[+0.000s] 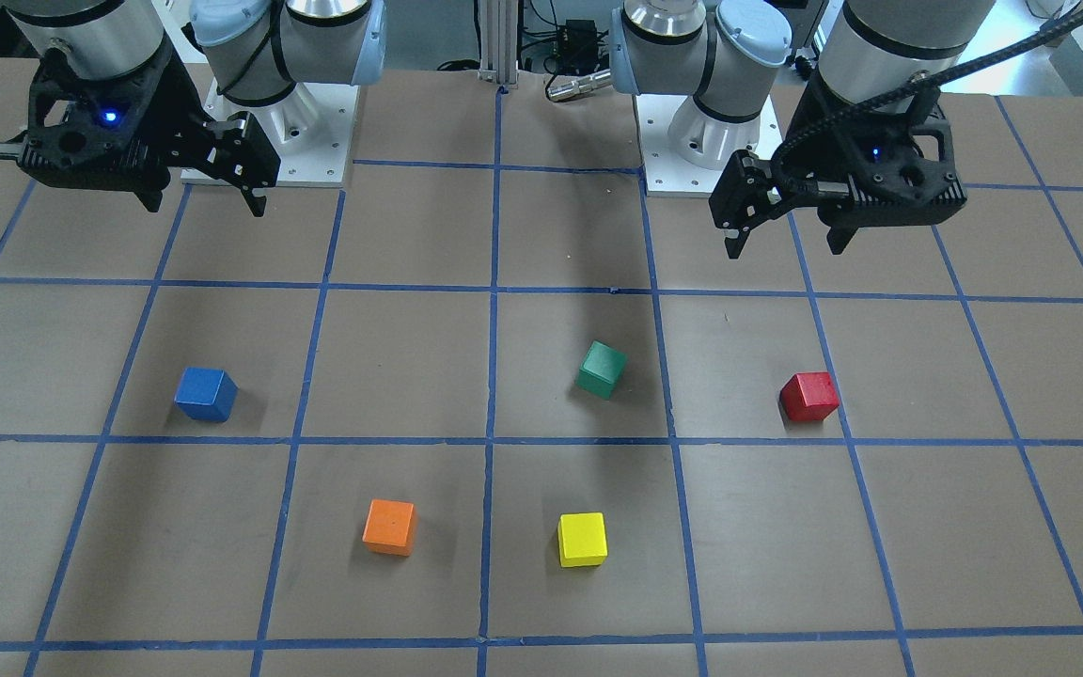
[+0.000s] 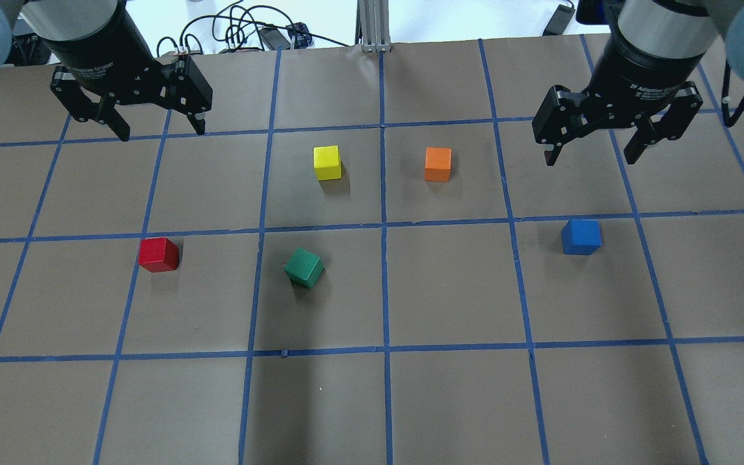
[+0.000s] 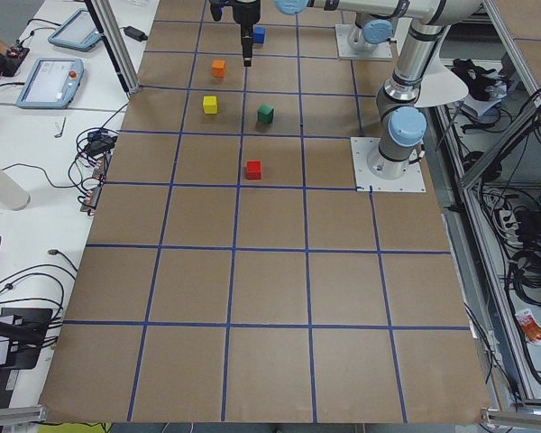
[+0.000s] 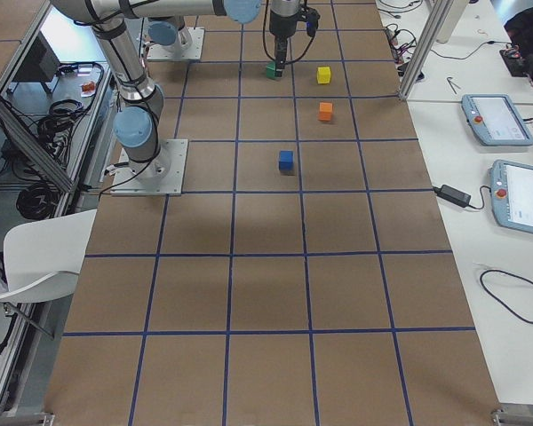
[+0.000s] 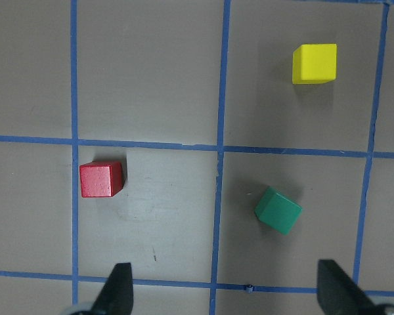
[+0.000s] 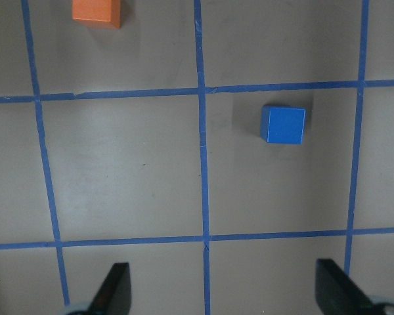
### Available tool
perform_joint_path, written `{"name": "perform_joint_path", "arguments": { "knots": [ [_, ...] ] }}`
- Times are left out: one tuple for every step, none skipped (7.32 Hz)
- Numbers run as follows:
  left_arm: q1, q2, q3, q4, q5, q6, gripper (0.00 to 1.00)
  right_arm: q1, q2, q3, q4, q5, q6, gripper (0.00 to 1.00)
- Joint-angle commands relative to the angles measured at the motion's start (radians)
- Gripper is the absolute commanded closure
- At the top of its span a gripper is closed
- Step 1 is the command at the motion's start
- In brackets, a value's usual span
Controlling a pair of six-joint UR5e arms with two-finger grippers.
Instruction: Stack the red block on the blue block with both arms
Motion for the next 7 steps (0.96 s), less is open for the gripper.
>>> {"name": "perform_joint_path", "arguments": {
  "knots": [
    [-0.002, 0.008, -0.011, -0.005, 0.002, 0.001, 0.00, 0.001, 0.000, 0.001, 0.000, 0.000, 0.000, 0.00],
    [-0.002, 0.009, -0.012, -0.003, 0.002, 0.001, 0.00, -0.001, 0.000, 0.001, 0.000, 0.003, 0.000, 0.00],
    [-0.002, 0.009, -0.014, -0.005, 0.002, 0.001, 0.00, -0.001, 0.000, 0.001, -0.001, 0.000, 0.000, 0.00],
    [-0.004, 0.009, -0.016, -0.006, 0.004, 0.001, 0.00, -0.001, 0.000, 0.001, -0.002, 0.002, -0.001, 0.00],
    [-0.004, 0.015, -0.025, -0.006, 0.004, 0.001, 0.00, 0.001, 0.000, 0.001, -0.002, 0.003, -0.001, 0.00],
    [-0.005, 0.027, -0.043, -0.006, 0.005, 0.001, 0.00, 0.001, 0.002, 0.001, -0.002, 0.000, -0.001, 0.00],
    [-0.005, 0.029, -0.043, 0.000, 0.005, 0.001, 0.00, -0.001, 0.003, 0.001, -0.006, 0.000, -0.003, 0.00]
  ]
}}
